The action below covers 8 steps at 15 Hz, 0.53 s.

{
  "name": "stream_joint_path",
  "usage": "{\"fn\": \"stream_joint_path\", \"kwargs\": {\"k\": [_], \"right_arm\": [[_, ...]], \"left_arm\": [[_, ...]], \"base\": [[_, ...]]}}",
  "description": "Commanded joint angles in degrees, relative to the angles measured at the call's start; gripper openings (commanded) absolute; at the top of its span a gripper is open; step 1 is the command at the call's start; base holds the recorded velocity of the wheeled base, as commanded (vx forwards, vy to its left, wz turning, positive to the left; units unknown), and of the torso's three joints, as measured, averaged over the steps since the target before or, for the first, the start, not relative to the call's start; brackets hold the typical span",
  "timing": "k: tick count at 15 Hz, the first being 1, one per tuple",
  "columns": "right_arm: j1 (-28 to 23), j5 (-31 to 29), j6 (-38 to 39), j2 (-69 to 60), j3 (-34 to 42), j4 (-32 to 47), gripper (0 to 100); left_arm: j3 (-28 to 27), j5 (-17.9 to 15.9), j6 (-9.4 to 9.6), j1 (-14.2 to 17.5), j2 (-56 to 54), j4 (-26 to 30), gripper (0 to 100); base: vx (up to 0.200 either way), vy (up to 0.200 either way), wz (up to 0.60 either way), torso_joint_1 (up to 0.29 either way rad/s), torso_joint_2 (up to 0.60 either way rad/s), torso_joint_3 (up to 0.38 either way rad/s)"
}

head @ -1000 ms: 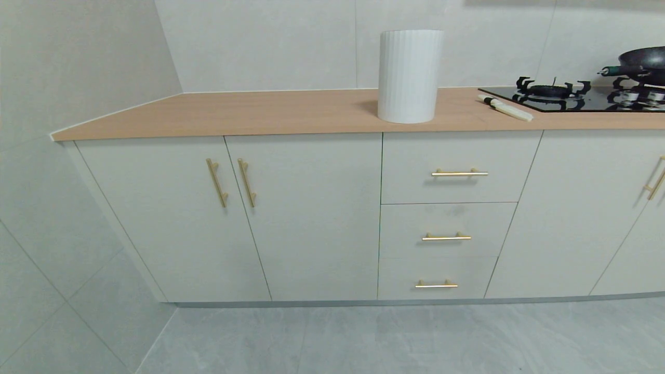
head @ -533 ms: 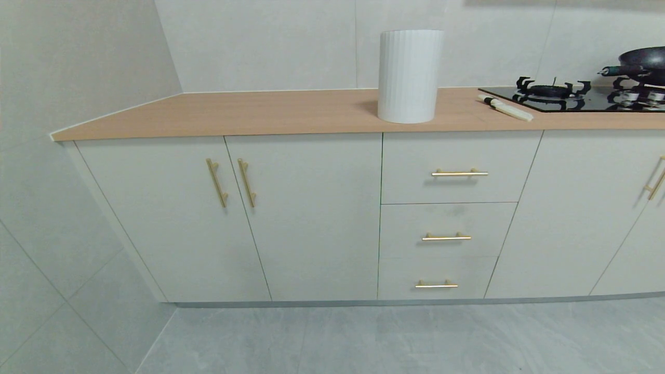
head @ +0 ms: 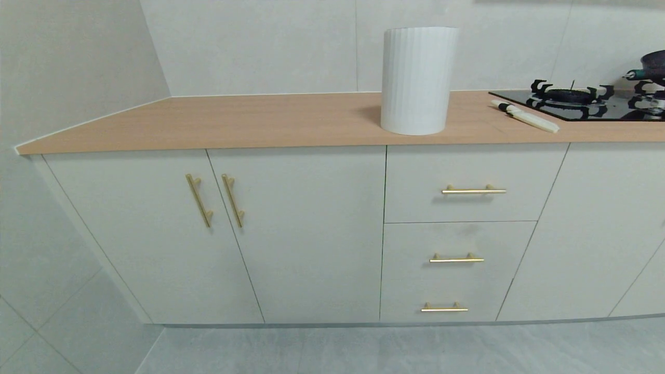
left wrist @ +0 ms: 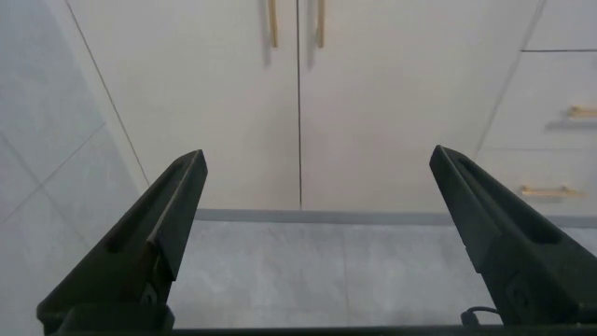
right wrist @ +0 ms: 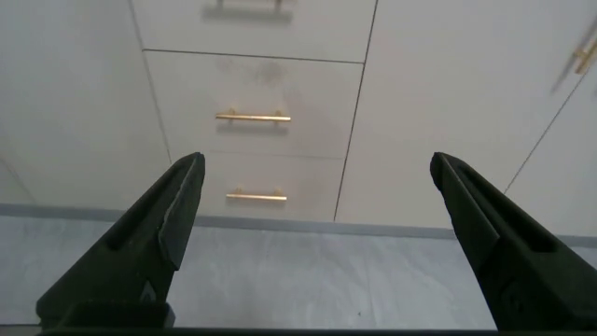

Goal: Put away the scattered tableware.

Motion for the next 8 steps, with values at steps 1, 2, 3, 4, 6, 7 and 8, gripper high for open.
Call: {"fn": "stream_joint_path", "kwargs": {"k": [1, 2, 3, 4, 6, 7, 8], "right_arm": [[0.0, 0.0, 0.0, 0.2, 0.0, -0.1, 100], [0.0, 0.0, 0.0, 0.2, 0.0, -0.1, 100], [0.0, 0.0, 0.0, 0.2, 0.0, -0.1, 100], [0.1, 0.0, 0.0, 0.2, 0.0, -0.1, 100], [0.1, 0.0, 0.1, 0.2, 0.0, -0.1, 100], [0.1, 0.0, 0.1, 0.2, 0.0, -0.1, 100], [0.1, 0.0, 0.1, 0.2, 0.0, -0.1, 100]], "left_arm": [[0.0, 0.0, -0.04, 0.0, 0.0, 0.0, 100], [0.0, 0.0, -0.04, 0.0, 0.0, 0.0, 100], [0.0, 0.0, -0.04, 0.0, 0.0, 0.0, 100], [0.0, 0.0, -0.04, 0.0, 0.0, 0.0, 100], [0.0, 0.0, -0.04, 0.0, 0.0, 0.0, 100], [0.0, 0.0, -0.04, 0.0, 0.0, 0.0, 100], [0.0, 0.0, -0.04, 0.0, 0.0, 0.0, 100]], "base": [[0.2, 0.0, 0.0, -0.002, 0.0, -0.002], [0.2, 0.0, 0.0, 0.002, 0.0, 0.002], [0.2, 0.0, 0.0, 0.007, 0.0, 0.012], [0.2, 0.0, 0.0, -0.002, 0.0, 0.002], [0.2, 0.0, 0.0, 0.002, 0.0, 0.005], [0.2, 0.0, 0.0, 0.002, 0.01, 0.002], [0.2, 0.0, 0.0, 0.002, 0.0, -0.002]]}}
